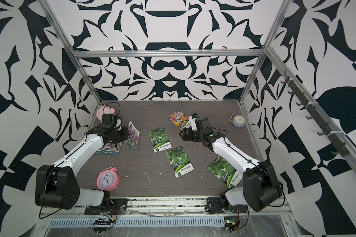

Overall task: Arrange the seed packets in a row
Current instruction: Adjust the seed packet.

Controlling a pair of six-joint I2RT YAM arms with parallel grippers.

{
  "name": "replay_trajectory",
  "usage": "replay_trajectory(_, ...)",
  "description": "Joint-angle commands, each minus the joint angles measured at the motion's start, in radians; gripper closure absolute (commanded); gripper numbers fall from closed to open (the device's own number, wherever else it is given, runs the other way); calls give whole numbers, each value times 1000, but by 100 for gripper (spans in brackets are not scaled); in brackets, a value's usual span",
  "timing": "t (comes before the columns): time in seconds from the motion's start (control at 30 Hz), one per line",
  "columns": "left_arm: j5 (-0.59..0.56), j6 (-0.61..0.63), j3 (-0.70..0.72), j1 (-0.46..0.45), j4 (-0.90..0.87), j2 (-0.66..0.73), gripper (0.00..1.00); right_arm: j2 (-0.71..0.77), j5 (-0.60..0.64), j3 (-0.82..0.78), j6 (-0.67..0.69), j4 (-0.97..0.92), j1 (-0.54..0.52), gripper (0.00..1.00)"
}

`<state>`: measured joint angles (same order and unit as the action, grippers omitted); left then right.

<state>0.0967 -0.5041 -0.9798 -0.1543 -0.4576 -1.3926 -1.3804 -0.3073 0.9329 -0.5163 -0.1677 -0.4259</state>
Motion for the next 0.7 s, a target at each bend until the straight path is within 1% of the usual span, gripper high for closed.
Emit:
replay_trajectory(0.0,29,-96,20,13,64,-16,100,8,-68,11,-50,101,-9,33)
replay_trajectory(0.1,99,-158,-15,12,85,-47,100,10,-107,-4,-45,143,-22,32)
replay_trajectory(0.23,91,-168,-25,13,112,-102,100,9,-125,-6,-43,164,-31,31)
replay_trajectory(0.4,108,-90,-33,13,88,-188,100,23,-127,-9,-42,165,-37,31)
replay_trajectory(0.47,82,-61,-33,13,59,-202,100,26,-126,-9,-39,157,-37,31)
replay_trajectory(0.53,29,-29,-29,13,26,-205,100,27,-126,-11,-36,151,-39,31)
replay_trajectory(0.57,-8,-11,-28,13,4,-206,96,27,-124,-11,-35,147,-39,31)
replay_trajectory(0.63,-96,19,-37,13,-51,-202,77,24,-105,-9,-36,135,-40,31)
replay_trajectory(0.67,-133,37,-41,13,-73,-201,72,19,-86,-5,-35,121,-43,31)
